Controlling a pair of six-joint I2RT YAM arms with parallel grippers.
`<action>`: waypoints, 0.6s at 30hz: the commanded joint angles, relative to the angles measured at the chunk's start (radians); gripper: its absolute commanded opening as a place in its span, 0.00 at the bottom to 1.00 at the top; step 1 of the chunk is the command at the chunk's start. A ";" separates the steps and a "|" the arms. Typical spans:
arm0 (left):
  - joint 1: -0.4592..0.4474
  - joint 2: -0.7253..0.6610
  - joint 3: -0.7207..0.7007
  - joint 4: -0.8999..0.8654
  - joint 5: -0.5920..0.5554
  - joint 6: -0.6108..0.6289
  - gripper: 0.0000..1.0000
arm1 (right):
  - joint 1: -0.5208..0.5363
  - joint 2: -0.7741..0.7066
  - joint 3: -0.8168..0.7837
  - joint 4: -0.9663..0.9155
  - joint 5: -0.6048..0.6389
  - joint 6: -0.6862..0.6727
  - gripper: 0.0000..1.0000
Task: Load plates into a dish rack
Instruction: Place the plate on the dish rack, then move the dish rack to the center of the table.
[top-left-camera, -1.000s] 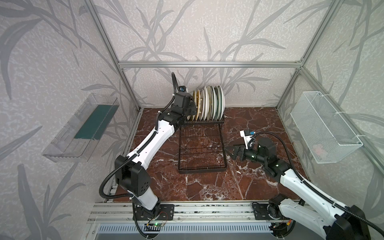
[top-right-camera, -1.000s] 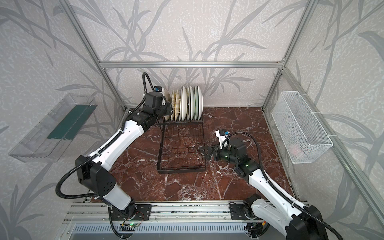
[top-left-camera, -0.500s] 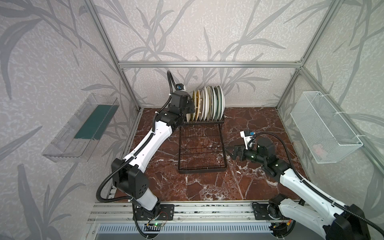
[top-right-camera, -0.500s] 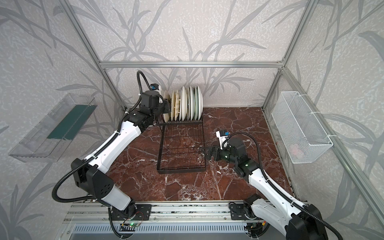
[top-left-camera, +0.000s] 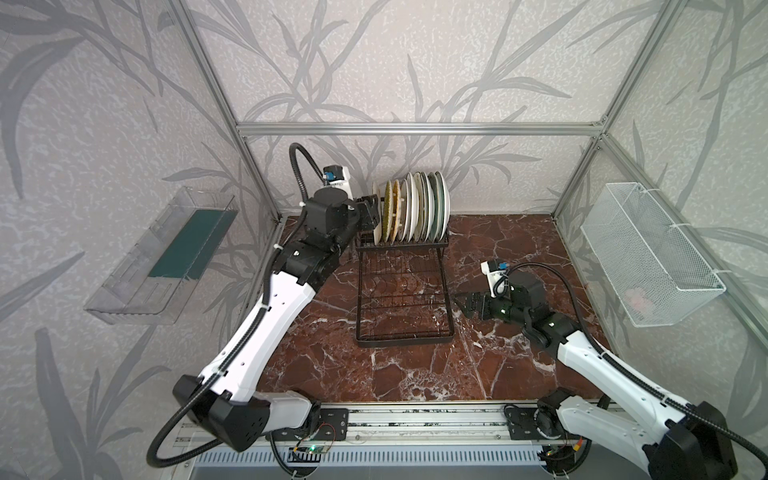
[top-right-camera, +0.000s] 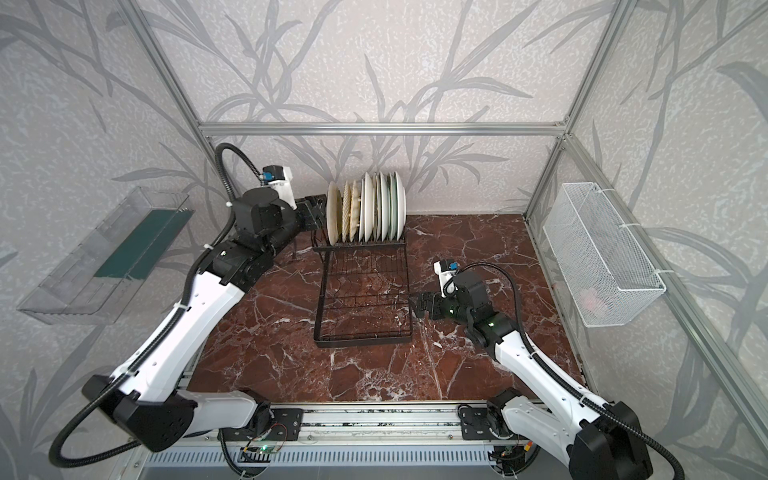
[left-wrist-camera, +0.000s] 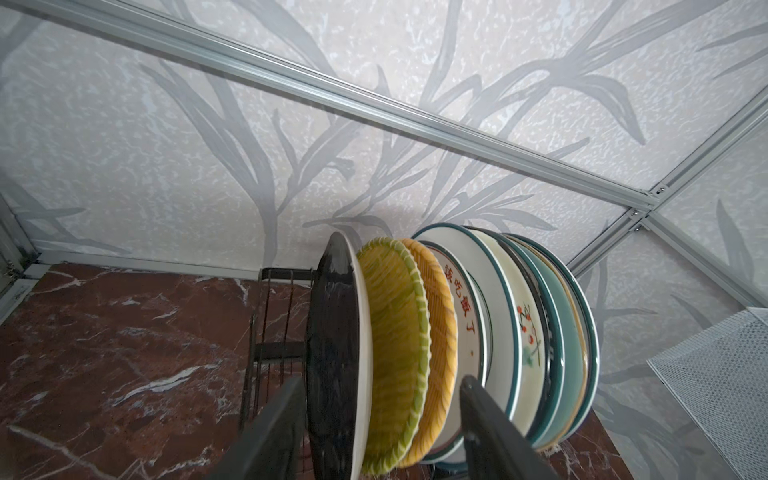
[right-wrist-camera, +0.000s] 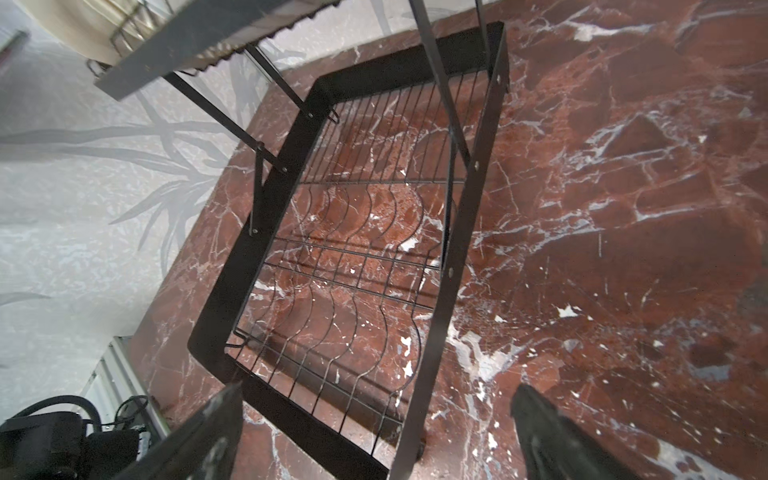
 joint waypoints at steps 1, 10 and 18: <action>0.005 -0.124 -0.091 -0.057 -0.046 -0.025 0.65 | 0.012 0.042 0.050 -0.041 0.060 -0.036 1.00; 0.010 -0.448 -0.438 -0.293 -0.090 -0.099 0.96 | 0.075 0.217 0.123 -0.015 0.131 -0.067 0.97; 0.010 -0.300 -0.620 -0.267 -0.009 -0.169 0.73 | 0.124 0.392 0.190 0.010 0.228 -0.073 0.84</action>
